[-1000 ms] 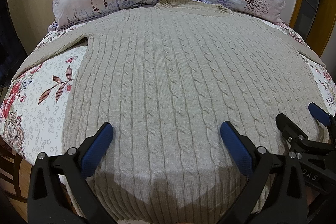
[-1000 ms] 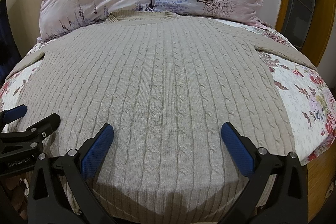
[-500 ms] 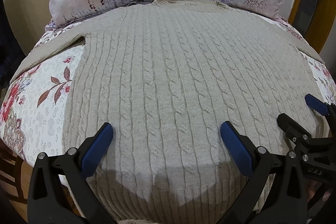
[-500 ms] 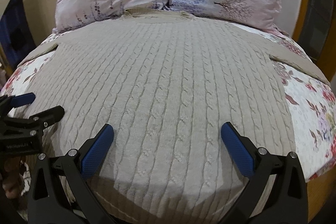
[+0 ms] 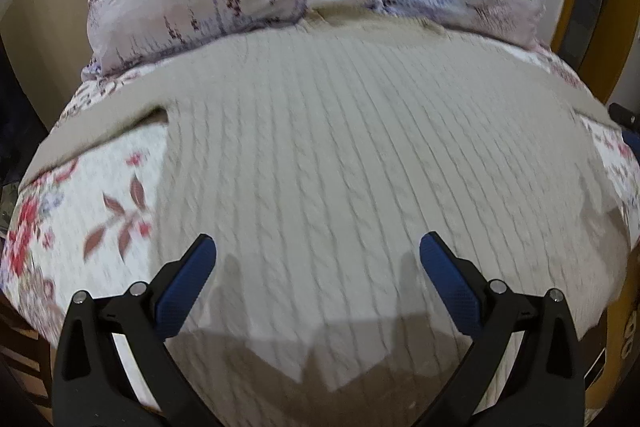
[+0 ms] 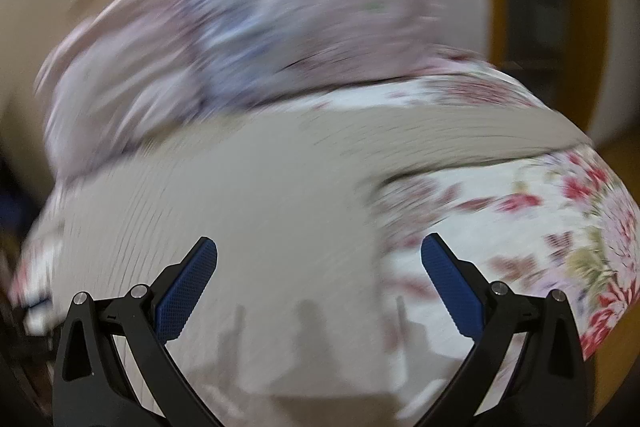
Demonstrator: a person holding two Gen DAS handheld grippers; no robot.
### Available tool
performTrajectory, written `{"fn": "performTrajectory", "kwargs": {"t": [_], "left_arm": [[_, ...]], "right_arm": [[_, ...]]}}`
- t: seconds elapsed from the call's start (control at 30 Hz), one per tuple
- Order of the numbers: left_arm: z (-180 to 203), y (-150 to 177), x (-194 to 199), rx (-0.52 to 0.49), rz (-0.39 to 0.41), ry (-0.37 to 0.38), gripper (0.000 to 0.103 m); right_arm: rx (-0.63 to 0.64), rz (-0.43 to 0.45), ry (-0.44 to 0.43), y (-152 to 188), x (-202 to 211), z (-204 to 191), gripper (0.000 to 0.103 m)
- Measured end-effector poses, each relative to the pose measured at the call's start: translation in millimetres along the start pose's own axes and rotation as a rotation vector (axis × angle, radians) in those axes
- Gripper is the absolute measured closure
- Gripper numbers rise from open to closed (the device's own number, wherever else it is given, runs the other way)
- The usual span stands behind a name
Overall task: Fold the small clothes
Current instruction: 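Grasp the sweater sleeve cuff with the right gripper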
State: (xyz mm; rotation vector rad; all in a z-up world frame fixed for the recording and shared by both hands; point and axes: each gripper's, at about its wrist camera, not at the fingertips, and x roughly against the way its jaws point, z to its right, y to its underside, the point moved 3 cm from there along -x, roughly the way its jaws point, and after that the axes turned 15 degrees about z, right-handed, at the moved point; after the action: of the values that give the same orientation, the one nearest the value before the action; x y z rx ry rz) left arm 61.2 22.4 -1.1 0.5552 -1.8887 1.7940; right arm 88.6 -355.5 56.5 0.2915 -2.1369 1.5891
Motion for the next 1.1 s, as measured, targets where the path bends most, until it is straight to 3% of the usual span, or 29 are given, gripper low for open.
{"fn": "performTrajectory", "kwargs": {"t": [0.1, 0.23, 0.43, 0.57, 0.8, 1.0, 1.1], "left_arm": [[-9.9, -17.9, -5.7, -0.012, 0.017, -0.031, 0.002], [-20.1, -41.1, -17.3, -0.035, 0.020, -0.049, 0.002], [-27.1, -62.4, -37.0, -0.004, 0.028, 0.017, 0.002], [-26.5, -72.5, -49.2, 0.009, 0.037, 0.044, 0.002], [-20.9, -82.1, -68.4, 0.017, 0.039, 0.089, 0.002], [-24.6, -82.8, -85.0, 0.097, 0.020, 0.164, 0.002], [-27.0, -83.7, -90.8, 0.124, 0.016, 0.170, 0.002]], "right_arm": [[-0.157, -0.011, 0.087, -24.5, -23.2, 52.2, 0.003], [-0.348, -0.051, 0.192, -39.2, -54.3, 117.3, 0.026], [-0.554, -0.055, 0.318, -39.4, -76.6, 183.6, 0.044], [-0.652, -0.061, 0.331, -30.7, -87.5, 204.6, 0.055], [-0.718, 0.006, 0.350, -28.7, -89.9, 227.7, 0.075], [-0.634, 0.010, 0.377, -30.8, -97.2, 225.7, 0.092], [-0.595, 0.031, 0.368, -34.7, -96.7, 220.0, 0.094]]}}
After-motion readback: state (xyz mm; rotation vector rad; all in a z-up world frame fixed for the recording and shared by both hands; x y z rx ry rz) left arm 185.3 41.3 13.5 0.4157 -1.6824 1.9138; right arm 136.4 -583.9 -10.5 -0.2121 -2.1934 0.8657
